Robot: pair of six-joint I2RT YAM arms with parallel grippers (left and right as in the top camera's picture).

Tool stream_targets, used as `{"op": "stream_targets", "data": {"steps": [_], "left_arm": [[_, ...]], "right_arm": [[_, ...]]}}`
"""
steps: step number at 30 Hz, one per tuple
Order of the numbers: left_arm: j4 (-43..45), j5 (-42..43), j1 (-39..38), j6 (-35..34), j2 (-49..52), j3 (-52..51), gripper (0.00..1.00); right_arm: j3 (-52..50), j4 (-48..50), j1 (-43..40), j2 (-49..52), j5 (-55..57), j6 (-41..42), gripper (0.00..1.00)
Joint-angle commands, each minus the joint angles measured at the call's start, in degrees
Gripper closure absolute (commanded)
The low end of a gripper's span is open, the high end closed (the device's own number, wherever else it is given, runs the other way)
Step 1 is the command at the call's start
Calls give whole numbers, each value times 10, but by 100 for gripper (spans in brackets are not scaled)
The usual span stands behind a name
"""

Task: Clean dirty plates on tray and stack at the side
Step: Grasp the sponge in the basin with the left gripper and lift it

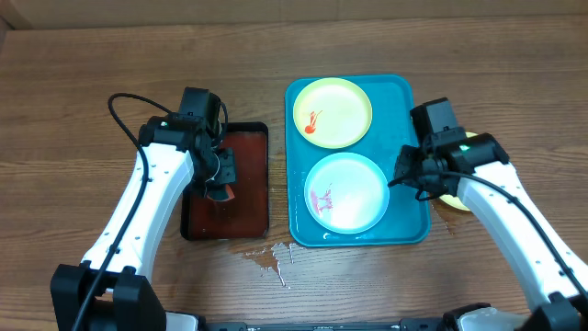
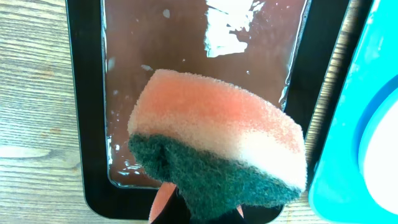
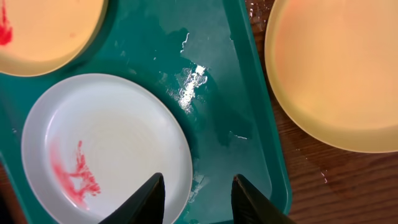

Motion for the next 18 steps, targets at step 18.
{"op": "stream_targets", "data": {"steps": [18], "left_arm": [[-41,-2,-2,17,-20,31,96]], "right_arm": [[-58,119,-10,165,-88,-81,68]]}}
